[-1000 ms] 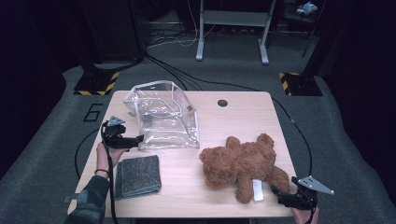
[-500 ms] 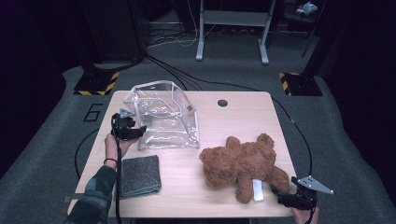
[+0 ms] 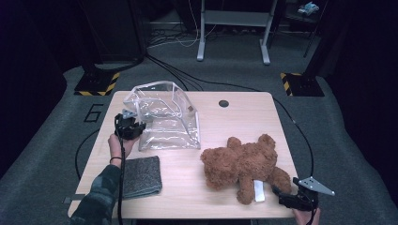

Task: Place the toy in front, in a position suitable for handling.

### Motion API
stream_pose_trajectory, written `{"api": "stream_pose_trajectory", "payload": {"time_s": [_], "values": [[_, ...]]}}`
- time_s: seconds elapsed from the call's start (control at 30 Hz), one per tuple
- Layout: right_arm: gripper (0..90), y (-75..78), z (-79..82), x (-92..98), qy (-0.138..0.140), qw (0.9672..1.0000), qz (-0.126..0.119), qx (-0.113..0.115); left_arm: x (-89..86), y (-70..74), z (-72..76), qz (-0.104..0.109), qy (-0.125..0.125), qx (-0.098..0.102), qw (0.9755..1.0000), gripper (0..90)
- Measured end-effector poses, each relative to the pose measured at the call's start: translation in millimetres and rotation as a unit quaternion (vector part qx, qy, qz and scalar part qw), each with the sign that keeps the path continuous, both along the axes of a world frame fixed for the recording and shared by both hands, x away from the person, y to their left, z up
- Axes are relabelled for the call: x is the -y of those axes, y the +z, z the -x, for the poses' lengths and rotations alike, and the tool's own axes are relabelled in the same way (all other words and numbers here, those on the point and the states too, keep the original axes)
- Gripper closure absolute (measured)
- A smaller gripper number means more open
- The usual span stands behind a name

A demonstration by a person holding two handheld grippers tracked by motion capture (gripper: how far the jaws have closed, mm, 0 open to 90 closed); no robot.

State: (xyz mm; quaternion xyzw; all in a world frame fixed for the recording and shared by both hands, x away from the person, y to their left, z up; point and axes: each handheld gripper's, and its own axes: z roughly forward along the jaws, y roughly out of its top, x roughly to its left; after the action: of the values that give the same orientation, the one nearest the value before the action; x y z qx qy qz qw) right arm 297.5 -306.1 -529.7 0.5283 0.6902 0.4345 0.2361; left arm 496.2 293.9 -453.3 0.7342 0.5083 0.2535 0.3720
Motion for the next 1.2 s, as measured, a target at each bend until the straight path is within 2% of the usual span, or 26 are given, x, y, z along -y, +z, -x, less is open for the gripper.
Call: {"api": "stream_pose_trajectory", "payload": {"time_s": [0.17, 0.23, 0.37, 0.4, 0.47, 0.5, 0.8, 1.07, 1.2], "values": [[1.8, -0.2, 0.0, -0.5, 0.002, 1.0, 0.002, 0.001, -4.3, -0.7, -0.8, 0.016, 0.018, 0.005, 0.9997, 83.9], [1.8, -0.3, -0.1, -0.4, 0.003, 1.0, 0.003, 0.002, -7.0, 0.0, -3.1, 0.032, 0.03, 0.0, 0.999, 85.0], [1.8, -0.4, 0.0, -0.5, 0.002, 1.0, 0.002, 0.004, -10.6, 1.1, -5.1, 0.028, 0.04, 0.003, 0.9988, 86.9], [1.8, -0.4, 0.1, -0.5, 0.003, 1.0, 0.002, 0.004, -13.0, 0.6, -6.7, 0.033, 0.046, 0.003, 0.9984, 87.0], [1.8, -0.4, 0.1, -0.5, 0.003, 1.0, 0.002, 0.004, -14.5, 0.7, -7.0, 0.031, 0.044, 0.003, 0.9985, 87.1], [1.8, -0.3, 0.0, -0.3, 0.003, 1.0, 0.002, 0.003, -14.7, 0.7, -7.5, 0.032, 0.054, 0.007, 0.998, 87.2], [1.9, -0.3, -0.5, -0.1, 0.001, 1.0, 0.003, 0.001, -29.7, 1.9, -8.0, 0.018, 0.07, 0.006, 0.9974, 87.3], [1.9, -0.3, -0.5, 0.2, 0.003, 1.0, 0.003, 0.001, -41.6, 1.4, -5.8, 0.019, 0.092, 0.007, 0.9956, 87.3], [1.9, -0.3, -0.3, -0.4, 0.0, 1.0, 0.002, 0.001, -51.3, 1.4, -3.4, 0.023, 0.107, 0.007, 0.9939, 87.3]]}}
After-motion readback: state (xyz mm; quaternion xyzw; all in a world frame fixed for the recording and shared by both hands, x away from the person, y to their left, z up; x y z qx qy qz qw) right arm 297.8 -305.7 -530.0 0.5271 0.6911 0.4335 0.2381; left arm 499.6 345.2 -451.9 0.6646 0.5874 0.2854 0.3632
